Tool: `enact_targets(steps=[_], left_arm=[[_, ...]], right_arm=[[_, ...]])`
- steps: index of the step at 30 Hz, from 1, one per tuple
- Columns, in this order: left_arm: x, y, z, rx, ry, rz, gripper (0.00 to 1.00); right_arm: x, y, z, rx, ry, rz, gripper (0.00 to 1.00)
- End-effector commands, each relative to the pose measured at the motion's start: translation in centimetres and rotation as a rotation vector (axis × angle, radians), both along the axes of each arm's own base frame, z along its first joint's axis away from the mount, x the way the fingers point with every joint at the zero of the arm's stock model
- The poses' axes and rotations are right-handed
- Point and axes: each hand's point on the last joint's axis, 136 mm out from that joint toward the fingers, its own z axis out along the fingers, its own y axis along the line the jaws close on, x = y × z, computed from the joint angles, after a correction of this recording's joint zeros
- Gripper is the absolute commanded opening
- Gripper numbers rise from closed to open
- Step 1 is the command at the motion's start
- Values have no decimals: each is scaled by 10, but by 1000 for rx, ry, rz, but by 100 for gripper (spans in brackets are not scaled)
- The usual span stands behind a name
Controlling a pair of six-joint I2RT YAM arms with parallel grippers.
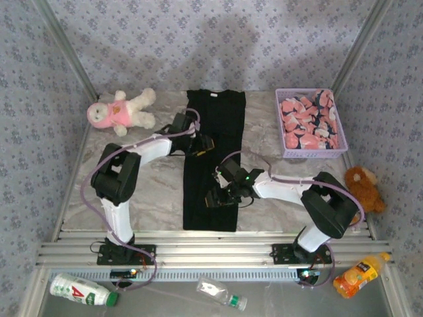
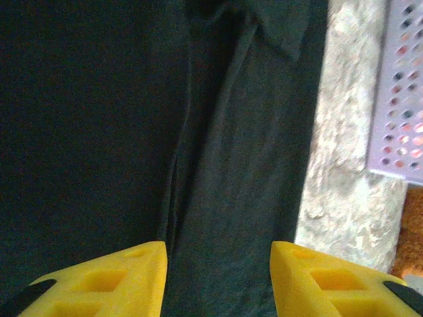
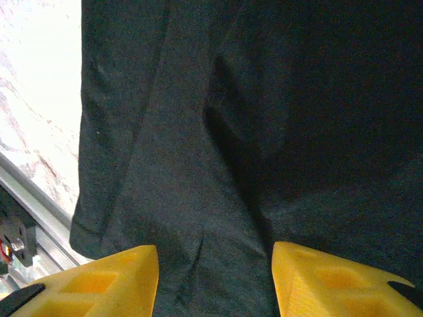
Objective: Fold and stack the mixed laundry pile
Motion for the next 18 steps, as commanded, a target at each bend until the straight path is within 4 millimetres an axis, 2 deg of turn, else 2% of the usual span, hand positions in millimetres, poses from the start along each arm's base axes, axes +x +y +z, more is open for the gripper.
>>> enact_targets(steps=[1, 9, 15, 18], left_arm=[[4, -3, -14, -21, 21, 26, 46], [-1, 13, -48, 52, 64, 57, 46], [-4, 15, -55, 63, 81, 51, 45], [-3, 16, -54, 71, 79, 48, 46]], right_arm=[[-4, 1, -8, -25, -24, 24, 51], [-16, 15, -3, -7, -39, 78, 51], [10, -19, -5, -139, -139, 30, 53], [9, -21, -11, -147, -127, 41, 54]])
